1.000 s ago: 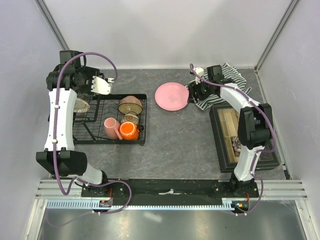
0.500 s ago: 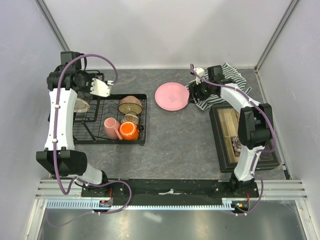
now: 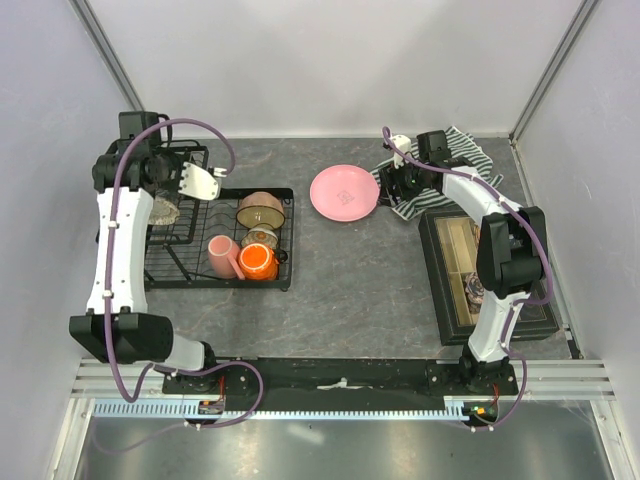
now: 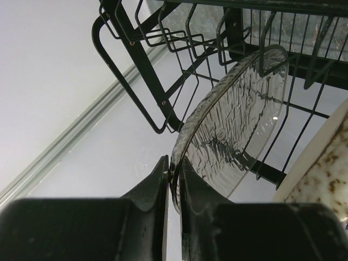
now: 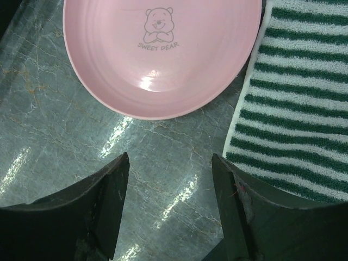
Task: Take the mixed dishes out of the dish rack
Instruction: Pick up the plate from the dish rack.
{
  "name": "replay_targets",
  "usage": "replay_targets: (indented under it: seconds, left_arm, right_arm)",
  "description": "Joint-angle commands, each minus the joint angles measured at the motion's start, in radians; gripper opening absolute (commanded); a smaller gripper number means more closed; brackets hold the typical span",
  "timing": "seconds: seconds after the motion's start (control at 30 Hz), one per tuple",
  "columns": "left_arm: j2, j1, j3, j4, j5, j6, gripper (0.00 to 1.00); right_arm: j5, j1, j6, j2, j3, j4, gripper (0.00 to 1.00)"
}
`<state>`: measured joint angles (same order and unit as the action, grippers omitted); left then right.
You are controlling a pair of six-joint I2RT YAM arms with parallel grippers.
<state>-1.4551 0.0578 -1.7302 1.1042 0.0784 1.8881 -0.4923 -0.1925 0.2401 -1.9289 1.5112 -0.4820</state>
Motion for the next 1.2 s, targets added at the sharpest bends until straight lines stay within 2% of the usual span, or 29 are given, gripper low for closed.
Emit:
replay_targets:
  seconds: [0.0, 0.43, 0.6, 0.87, 1.0, 1.17]
  left_arm:
    - [0.053, 0.004, 0.021, -0.072, -0.028, 0.054, 0.01]
    - [0.098, 0.004, 0.012, -0.133, -0.069, 0.072, 0.02]
    - [0.114, 0.005, -0.043, -0.138, -0.107, 0.051, 0.01]
    - [0.114, 0.002, -0.181, -0.173, -0.190, -0.125, 0.02]
    - [0.119, 0.002, -0.219, -0.191, -0.233, -0.286, 0.02]
    - [0.137, 0.002, -0.250, -0.219, -0.362, -0.487, 0.01]
  right_arm:
    - [-0.026, 0.007, 0.018, 0.010, -0.009, 0.026, 0.70]
    - [-0.031, 0.013, 0.018, 0.005, -0.017, 0.026, 0.70]
    - [-0.032, 0.013, 0.015, 0.005, -0.017, 0.026, 0.70]
    - [-0.042, 0.014, -0.001, 0.018, -0.011, 0.026, 0.69]
    - [-0.052, 0.014, -0.024, 0.039, 0.003, 0.026, 0.69]
    - [-0.077, 0.011, -0.050, 0.096, 0.044, 0.023, 0.70]
